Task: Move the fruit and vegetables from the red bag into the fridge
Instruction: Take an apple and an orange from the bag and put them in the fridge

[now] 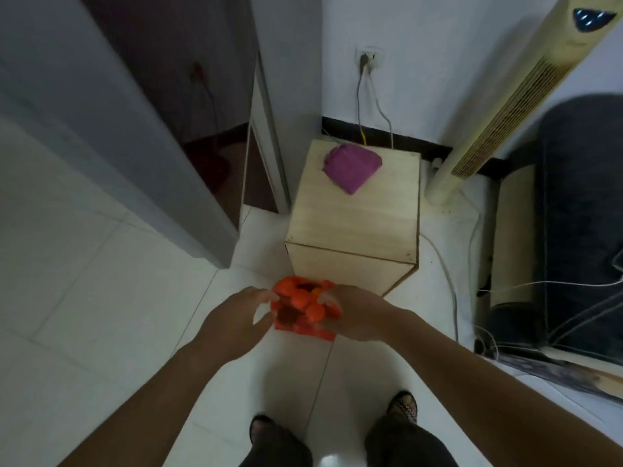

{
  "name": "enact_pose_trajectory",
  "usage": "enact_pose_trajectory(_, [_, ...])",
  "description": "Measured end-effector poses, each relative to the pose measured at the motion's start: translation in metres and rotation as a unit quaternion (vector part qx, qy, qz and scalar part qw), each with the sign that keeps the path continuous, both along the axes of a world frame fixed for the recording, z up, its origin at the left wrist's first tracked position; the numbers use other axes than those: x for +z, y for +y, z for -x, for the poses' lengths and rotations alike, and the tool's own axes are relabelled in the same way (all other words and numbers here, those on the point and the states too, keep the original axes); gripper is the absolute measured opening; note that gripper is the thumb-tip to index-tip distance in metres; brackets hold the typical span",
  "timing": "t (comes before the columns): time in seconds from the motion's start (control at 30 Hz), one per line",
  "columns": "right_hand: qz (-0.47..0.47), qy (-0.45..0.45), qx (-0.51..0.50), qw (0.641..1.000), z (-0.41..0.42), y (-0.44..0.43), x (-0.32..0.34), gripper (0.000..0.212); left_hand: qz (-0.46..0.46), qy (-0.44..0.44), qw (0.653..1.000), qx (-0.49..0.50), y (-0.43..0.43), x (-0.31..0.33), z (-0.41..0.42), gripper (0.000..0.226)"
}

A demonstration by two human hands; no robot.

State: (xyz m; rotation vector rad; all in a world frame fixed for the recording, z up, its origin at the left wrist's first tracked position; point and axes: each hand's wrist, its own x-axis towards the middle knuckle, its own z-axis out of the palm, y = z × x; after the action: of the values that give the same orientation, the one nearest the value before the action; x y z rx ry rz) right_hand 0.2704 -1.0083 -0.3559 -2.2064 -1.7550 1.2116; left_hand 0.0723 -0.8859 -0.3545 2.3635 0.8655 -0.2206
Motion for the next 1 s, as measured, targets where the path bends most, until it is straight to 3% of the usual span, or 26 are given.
enact_pose_trajectory(0.23, [-0.025, -0.006, -0.033, 0.999, -0.039, 0.04, -0.227, 0.057, 0.001, 0.024, 1.0, -0.001, 0.041, -0.215, -0.043, 0.035])
enact_pose_trajectory(0.4, [-0.033, -0.033, 0.007, 0.999, -0.055, 0.063, -0.364, 0.06, -0.033, 0.039, 0.999, -0.013, 0.063, -0.359, -0.053, 0.034])
enact_pose_trajectory(0.6, [-0.082, -0.054, 0.067, 0.993, -0.059, 0.093, -0.487, 0.058, -0.077, 0.016, 0.997, -0.02, 0.084, -0.5, -0.055, 0.065])
enact_pose_trajectory(0.7, [-0.126, -0.075, 0.096, 0.984, -0.057, 0.102, -0.528, 0.058, -0.131, -0.066, 0.987, -0.067, 0.09, -0.546, -0.058, 0.061])
enact_pose_trajectory(0.77, [-0.16, -0.085, 0.104, 0.978, -0.057, 0.103, -0.553, 0.059, -0.174, -0.076, 0.974, -0.126, 0.099, -0.568, -0.062, 0.063])
enact_pose_trajectory(0.87, [-0.148, -0.113, 0.113, 0.976, -0.059, 0.09, -0.573, 0.068, -0.2, -0.008, 0.96, -0.198, 0.11, -0.582, -0.071, 0.07])
enact_pose_trajectory(1.0, [-0.104, -0.066, 0.085, 0.989, -0.061, 0.063, -0.573, 0.07, -0.177, 0.097, 0.969, -0.141, 0.092, -0.579, -0.07, 0.066])
